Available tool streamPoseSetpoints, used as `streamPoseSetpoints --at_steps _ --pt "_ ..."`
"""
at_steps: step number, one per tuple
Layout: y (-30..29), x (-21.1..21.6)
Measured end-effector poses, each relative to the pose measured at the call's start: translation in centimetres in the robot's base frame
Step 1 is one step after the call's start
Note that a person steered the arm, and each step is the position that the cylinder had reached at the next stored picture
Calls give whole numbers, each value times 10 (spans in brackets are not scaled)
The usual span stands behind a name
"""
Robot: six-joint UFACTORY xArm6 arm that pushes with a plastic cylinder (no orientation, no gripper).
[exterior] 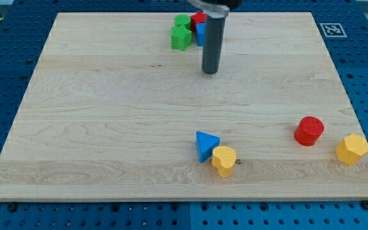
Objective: Separate the triangle and heart
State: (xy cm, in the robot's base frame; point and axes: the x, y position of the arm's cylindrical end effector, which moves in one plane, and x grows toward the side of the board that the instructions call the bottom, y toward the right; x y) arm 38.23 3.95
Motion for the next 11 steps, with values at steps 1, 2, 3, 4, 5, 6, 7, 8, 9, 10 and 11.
streamPoseSetpoints --at_steps 1,2,3,4,5,6,7,8,9,10,11 --pt "-40 4" --pt "-80 13" --pt "-100 65" --pt "-102 127" --pt "-98 188" --pt "-50 231" --pt "-29 237" --pt "5 225" --pt "42 208" --pt "49 208" --pt "33 199"
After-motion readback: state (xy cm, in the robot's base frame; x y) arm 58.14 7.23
